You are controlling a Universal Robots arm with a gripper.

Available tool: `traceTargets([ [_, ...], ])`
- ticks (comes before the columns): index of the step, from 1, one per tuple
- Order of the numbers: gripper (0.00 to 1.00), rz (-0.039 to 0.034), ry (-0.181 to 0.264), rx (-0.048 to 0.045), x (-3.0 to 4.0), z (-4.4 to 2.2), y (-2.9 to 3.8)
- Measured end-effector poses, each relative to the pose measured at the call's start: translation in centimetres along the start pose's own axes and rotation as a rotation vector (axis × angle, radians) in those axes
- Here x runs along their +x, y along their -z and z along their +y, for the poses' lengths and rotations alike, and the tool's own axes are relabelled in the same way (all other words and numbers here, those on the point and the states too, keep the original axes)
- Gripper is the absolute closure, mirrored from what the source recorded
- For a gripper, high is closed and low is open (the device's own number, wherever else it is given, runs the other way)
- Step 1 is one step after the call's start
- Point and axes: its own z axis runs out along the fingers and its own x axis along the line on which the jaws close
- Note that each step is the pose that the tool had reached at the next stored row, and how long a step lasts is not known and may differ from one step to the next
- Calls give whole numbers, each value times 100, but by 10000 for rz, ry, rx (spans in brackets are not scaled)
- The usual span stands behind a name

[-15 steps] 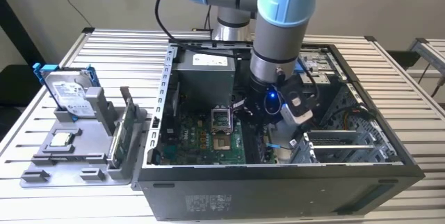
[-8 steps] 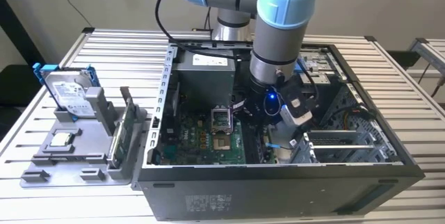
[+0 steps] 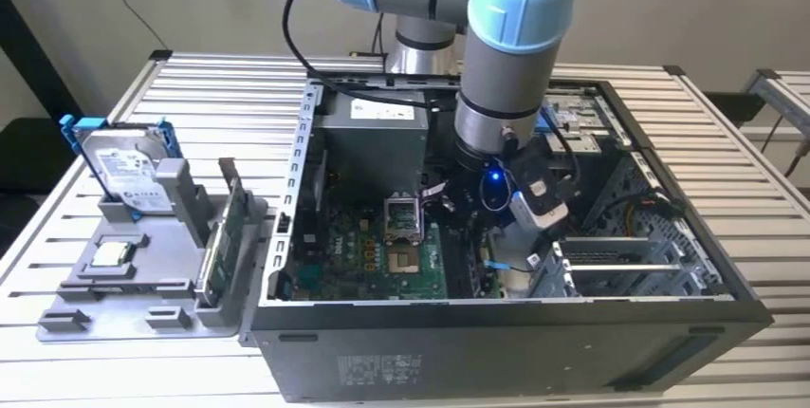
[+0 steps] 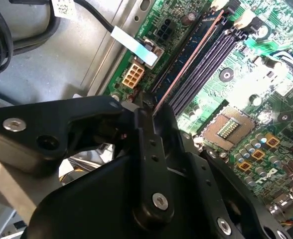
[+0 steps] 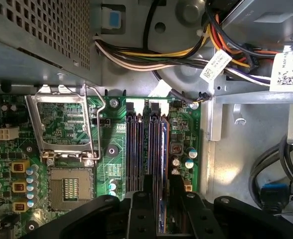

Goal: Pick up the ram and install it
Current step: 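Insert the ram into the slot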

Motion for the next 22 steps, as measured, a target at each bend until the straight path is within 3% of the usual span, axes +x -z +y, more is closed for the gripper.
traceTargets([
  [11, 72, 8, 0, 0, -19, -10, 488],
  [17, 72, 9, 1, 5, -19, -10, 491],
  [22, 89, 10, -1, 8, -19, -10, 492],
])
